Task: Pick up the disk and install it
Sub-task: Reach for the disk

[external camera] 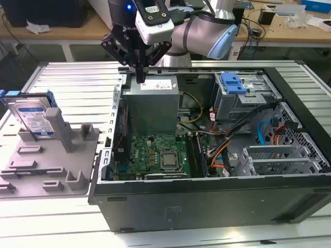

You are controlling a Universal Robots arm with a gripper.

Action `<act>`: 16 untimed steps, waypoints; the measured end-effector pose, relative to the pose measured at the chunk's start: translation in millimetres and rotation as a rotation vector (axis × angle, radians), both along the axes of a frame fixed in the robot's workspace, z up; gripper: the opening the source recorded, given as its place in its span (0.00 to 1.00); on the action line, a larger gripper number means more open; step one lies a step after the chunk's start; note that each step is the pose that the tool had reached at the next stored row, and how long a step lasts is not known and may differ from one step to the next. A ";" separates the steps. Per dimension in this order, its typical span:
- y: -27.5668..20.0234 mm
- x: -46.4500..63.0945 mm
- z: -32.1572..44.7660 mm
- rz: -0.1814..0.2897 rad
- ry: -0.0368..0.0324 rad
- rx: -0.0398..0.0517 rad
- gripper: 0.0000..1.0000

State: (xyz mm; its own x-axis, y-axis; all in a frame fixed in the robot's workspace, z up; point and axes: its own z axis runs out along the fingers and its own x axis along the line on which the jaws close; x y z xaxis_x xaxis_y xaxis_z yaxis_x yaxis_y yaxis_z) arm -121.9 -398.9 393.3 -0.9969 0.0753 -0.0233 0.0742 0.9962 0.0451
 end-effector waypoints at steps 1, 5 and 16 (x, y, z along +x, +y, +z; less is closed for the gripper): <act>0.0 0.0 0.0 0.000 0.0000 0.0000 0.11; 0.0 0.0 0.0 0.000 0.0000 -0.0001 0.11; 1.8 -9.4 -0.5 0.000 0.0000 0.0000 0.11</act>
